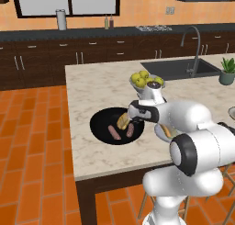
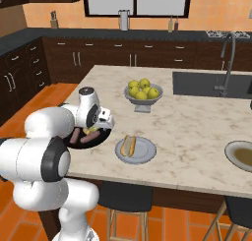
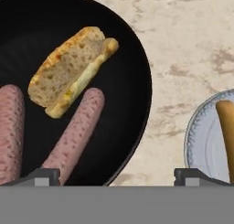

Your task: Place one bun and one sausage from the bowl on each plate.

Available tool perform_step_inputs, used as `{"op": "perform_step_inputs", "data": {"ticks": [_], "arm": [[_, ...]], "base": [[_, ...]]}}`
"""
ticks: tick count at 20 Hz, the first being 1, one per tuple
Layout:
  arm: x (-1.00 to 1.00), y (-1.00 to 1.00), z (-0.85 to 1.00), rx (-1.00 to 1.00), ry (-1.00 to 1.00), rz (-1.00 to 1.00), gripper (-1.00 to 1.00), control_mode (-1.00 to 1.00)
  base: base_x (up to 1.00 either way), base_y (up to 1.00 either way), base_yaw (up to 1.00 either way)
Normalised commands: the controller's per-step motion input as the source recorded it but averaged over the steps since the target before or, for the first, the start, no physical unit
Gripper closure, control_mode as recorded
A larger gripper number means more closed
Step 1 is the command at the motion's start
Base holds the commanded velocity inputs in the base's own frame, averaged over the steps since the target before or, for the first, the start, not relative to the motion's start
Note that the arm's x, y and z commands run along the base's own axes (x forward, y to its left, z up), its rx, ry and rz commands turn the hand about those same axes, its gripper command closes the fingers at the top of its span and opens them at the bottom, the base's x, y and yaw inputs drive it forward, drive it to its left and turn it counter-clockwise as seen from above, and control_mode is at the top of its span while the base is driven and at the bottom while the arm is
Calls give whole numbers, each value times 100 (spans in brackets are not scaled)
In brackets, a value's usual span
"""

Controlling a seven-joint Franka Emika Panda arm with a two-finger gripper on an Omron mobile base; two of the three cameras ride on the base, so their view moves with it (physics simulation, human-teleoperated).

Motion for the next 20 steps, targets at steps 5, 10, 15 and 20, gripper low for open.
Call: {"op": "perform_step_inputs", "data": {"ticks": [5,10,15,20], "arm": [[13,47,-17,0,0,0,-100,-100],[6,61,-6,0,0,0,-100,-100],[-1,53,-13,5,0,0,-100,-100],[-25,31,-1,7,0,0,-100,-100]], "base": [[0,0,0],[0,0,0],[0,0,0],[0,0,0]]}}
